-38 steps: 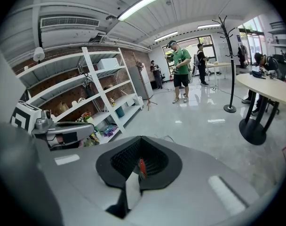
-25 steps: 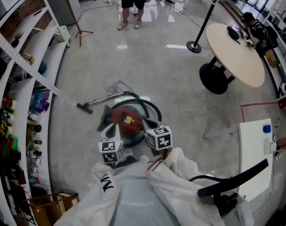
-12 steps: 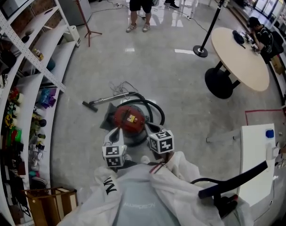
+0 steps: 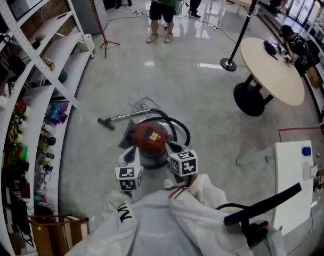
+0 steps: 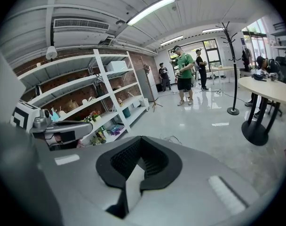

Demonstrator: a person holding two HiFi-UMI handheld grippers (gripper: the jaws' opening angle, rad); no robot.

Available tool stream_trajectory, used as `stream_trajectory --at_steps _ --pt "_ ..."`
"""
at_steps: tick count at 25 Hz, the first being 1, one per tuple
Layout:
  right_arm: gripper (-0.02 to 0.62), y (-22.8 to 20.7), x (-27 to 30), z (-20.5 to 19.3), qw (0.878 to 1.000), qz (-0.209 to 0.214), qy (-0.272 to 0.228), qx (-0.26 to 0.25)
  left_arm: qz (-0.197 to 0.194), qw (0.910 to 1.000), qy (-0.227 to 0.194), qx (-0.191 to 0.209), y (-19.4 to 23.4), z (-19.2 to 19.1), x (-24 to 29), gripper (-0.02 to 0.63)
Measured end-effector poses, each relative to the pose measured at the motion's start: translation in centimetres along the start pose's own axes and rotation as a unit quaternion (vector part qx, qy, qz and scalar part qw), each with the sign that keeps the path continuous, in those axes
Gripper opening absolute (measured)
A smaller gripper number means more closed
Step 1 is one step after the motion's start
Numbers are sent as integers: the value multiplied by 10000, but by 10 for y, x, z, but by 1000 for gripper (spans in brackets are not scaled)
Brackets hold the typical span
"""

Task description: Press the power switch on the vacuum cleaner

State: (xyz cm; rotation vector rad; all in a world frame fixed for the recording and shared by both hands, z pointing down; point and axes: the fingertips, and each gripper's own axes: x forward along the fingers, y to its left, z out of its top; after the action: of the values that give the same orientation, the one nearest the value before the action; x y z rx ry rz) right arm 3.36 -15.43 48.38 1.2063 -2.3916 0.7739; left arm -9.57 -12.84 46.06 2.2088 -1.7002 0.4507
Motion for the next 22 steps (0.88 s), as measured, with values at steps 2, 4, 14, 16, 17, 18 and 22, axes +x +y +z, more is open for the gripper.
stream_trajectory --at_steps 2,4,14,16,17,18,22 --pt "0 12 -2 -4 10000 -41 -29 9 -43 10000 7 12 7 -5 -11 0" --pt "0 27 -3 -9 10000 -75 -35 0 -52 10000 8 -3 16 -11 -25 0" --pt "0 87 -19 -29 9991 -377 -209 -42 -252 9997 -36 -48 47 -37 -72 0" --pt "0 94 -23 -38 9989 -416 -195 -20 -322 9995 -52 -29 47 -42 -81 0" --pt "0 99 -24 -43 9989 -423 -179 -20 -336 9994 -42 -33 48 -47 -86 0" --pt "0 104 -26 -48 9989 -427 -166 -26 -340 9994 -24 -41 50 -52 -90 0" --pt "0 123 -34 -66 9989 -458 -132 -10 -385 9992 17 -80 54 -67 -110 0"
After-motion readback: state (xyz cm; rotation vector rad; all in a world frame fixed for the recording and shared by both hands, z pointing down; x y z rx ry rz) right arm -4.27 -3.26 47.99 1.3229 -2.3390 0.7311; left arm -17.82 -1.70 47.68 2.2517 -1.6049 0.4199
